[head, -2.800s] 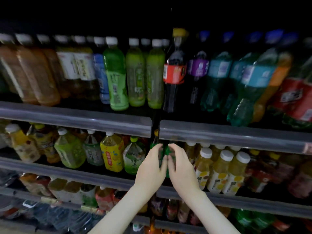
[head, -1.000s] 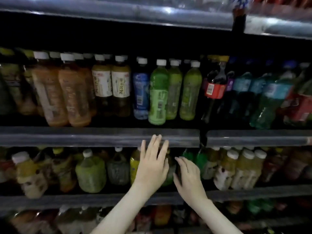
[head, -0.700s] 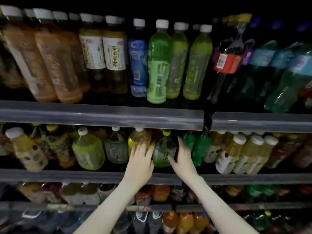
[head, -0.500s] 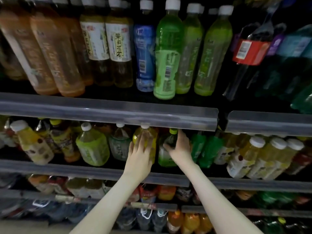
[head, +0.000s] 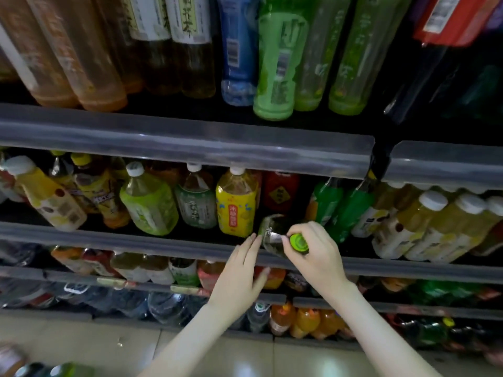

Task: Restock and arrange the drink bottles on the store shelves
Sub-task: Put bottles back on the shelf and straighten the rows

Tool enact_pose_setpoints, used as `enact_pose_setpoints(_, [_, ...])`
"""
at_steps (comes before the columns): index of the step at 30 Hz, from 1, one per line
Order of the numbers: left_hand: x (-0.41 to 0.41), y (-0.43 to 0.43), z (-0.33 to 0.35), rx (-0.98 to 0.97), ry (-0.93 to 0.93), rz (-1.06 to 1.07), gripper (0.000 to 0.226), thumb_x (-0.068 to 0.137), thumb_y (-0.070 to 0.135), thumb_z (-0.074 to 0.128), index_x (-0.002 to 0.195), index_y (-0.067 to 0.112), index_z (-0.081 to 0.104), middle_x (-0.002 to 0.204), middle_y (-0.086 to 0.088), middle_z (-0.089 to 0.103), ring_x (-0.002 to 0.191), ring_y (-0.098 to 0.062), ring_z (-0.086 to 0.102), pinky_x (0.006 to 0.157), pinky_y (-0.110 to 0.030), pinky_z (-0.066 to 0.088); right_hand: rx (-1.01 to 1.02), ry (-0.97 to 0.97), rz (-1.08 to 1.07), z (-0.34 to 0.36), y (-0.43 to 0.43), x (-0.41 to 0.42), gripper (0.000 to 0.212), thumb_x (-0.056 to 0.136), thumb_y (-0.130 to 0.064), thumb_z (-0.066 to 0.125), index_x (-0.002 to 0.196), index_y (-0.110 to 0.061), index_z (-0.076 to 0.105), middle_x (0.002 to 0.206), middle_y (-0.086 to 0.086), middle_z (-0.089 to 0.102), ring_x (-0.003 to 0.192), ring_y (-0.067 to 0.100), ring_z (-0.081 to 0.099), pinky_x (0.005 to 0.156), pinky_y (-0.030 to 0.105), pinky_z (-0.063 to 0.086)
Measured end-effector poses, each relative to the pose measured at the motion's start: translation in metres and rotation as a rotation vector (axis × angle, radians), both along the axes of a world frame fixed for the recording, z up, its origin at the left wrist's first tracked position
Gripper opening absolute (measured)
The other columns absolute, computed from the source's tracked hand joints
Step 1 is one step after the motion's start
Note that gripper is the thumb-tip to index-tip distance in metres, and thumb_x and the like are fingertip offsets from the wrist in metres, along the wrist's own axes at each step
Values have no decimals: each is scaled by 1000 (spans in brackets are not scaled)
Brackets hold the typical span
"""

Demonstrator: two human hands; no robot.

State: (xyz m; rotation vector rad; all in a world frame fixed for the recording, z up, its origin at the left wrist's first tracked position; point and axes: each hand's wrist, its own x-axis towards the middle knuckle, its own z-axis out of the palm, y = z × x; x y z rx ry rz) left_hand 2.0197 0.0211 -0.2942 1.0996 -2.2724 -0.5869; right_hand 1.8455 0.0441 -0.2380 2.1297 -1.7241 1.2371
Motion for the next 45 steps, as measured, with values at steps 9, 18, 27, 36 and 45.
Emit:
enact_pose_setpoints(9, [11, 64, -64, 285, 127, 29, 80, 82, 56, 61, 143, 13, 33, 136, 7, 44, 126, -8, 43, 97, -16, 38, 248, -196, 22, -24, 57, 29, 16, 83, -31, 58, 86, -15, 58, 81, -8, 58, 75, 5, 52, 67, 18, 41])
enact_pose_setpoints(18, [42, 140, -271, 841, -229, 175, 74, 93, 40, 55, 151, 18, 15, 148, -5, 35, 124, -25, 49, 94, -31, 40, 1193, -7, -7, -306, 100, 38, 25, 87, -31, 61, 102, -20, 44, 104, 0, 59, 97, 23, 55, 66, 30, 32])
enact_pose_setpoints(27, [70, 205, -508, 961, -311, 323, 58, 97, 25, 47, 149, 19, 22, 146, -5, 37, 116, -29, 50, 89, -37, 44, 1441, 139, -12, -611, 128, 54, 27, 87, -22, 61, 108, -15, 45, 107, 7, 62, 98, 26, 58, 66, 29, 37])
enact_pose_setpoints(36, [76, 197, -579, 923, -381, 322, 44, 97, 22, 45, 139, 13, 38, 136, -7, 45, 113, -29, 49, 85, -32, 38, 1587, 128, -89, -716, 151, 57, 40, 90, -8, 52, 128, -7, 39, 125, 20, 52, 111, 34, 53, 83, 34, 42])
enact_pose_setpoints(45, [75, 141, -374, 864, -204, 292, 38, 96, 14, 49, 133, 4, 47, 129, -15, 54, 116, -31, 51, 90, -26, 34, 1372, -242, -58, -463, 109, 88, 50, 97, -29, 53, 141, -14, 34, 137, 11, 49, 120, 27, 53, 97, 35, 44])
